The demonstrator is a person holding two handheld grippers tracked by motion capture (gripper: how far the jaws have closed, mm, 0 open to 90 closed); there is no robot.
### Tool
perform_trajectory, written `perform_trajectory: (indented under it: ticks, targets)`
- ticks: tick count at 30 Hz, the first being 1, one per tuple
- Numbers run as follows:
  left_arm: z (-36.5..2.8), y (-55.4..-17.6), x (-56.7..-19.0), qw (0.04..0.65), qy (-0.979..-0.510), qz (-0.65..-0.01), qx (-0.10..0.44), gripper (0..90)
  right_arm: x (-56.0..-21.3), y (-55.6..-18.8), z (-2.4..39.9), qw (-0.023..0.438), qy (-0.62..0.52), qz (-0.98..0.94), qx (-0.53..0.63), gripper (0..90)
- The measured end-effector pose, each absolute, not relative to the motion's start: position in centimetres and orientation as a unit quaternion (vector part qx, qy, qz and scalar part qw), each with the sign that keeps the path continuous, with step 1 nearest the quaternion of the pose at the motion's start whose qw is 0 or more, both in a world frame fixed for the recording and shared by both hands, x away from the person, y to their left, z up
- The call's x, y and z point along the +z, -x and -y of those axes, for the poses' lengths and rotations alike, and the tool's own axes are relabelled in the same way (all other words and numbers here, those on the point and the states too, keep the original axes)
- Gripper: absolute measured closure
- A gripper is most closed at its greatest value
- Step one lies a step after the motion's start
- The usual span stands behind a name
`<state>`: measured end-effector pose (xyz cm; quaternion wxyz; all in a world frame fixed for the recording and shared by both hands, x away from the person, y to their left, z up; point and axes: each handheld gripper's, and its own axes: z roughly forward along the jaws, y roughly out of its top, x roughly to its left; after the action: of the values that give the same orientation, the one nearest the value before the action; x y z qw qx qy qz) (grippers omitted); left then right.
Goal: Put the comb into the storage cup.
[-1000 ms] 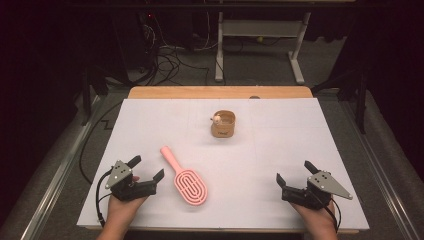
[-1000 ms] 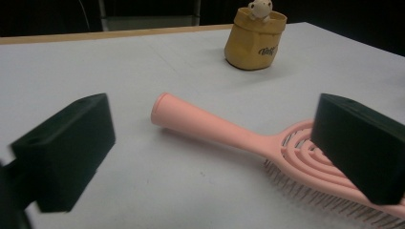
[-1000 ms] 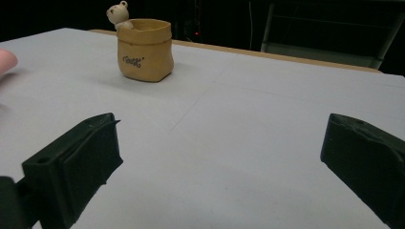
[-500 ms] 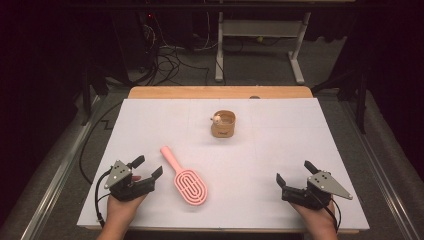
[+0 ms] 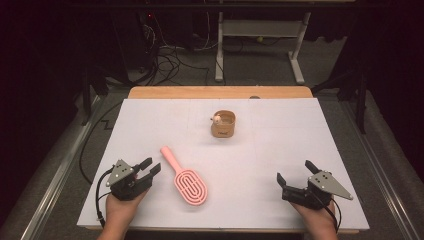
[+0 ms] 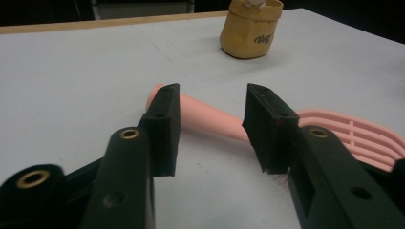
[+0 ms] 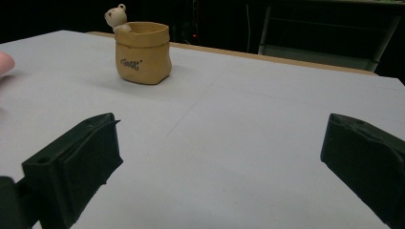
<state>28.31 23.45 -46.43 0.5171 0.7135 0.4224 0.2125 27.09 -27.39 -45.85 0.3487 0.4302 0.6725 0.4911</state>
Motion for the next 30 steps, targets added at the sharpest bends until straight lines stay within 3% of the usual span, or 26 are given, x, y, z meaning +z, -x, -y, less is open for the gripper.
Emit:
perform_trajectory:
  ticks: [10,20,30]
  targets:
    - [-22.6,-28.1,-46.3,0.513,-0.744,-0.387,0.181,88.5,-45.9,-27.1,27.5,0.348,-0.428,-0.673,0.492,0.1]
    - [-19.5,-25.7,-45.9,0.510,-0.781,-0.342,0.109,88.7,-45.8,-27.0,27.4,0.349,-0.426,-0.673,0.493,0.1]
    - [-17.9,-22.2,-46.9,0.453,-0.821,-0.328,0.111,88.7,-45.7,-26.9,27.8,0.346,-0.430,-0.668,0.500,0.0]
